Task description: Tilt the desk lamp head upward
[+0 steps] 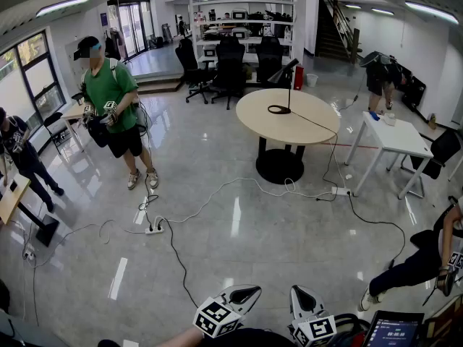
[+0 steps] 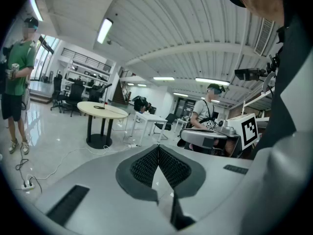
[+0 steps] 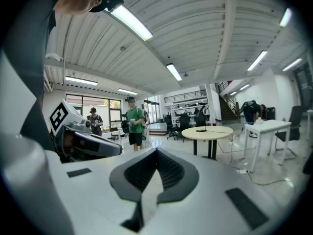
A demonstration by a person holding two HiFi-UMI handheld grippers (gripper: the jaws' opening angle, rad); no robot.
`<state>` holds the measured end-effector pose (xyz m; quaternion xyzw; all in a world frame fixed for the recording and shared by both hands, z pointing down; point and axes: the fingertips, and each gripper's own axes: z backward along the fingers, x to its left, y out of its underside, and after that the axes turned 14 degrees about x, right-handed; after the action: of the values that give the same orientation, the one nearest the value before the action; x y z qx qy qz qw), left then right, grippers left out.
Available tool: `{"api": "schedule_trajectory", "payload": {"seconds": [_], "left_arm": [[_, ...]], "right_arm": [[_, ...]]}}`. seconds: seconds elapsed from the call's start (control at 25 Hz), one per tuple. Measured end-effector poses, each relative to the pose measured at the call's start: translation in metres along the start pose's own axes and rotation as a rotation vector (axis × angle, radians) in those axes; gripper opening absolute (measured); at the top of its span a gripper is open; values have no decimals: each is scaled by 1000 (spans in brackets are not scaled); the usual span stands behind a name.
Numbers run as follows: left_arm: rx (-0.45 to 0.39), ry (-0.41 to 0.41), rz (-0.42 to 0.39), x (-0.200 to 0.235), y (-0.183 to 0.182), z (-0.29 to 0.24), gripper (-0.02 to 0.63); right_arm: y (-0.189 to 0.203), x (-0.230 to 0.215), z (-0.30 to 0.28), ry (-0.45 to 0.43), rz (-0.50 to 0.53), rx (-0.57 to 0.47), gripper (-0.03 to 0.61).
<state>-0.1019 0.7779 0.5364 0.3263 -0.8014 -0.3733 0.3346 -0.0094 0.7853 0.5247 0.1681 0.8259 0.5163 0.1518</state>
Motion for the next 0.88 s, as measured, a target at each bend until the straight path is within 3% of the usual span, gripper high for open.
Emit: {"api": "schedule_trajectory", "payload": {"seconds": [0.88], "left_arm": [[8, 20, 11, 3, 15, 12, 5]], "right_arm": [[9, 13, 2, 16, -57, 32, 5]]}}
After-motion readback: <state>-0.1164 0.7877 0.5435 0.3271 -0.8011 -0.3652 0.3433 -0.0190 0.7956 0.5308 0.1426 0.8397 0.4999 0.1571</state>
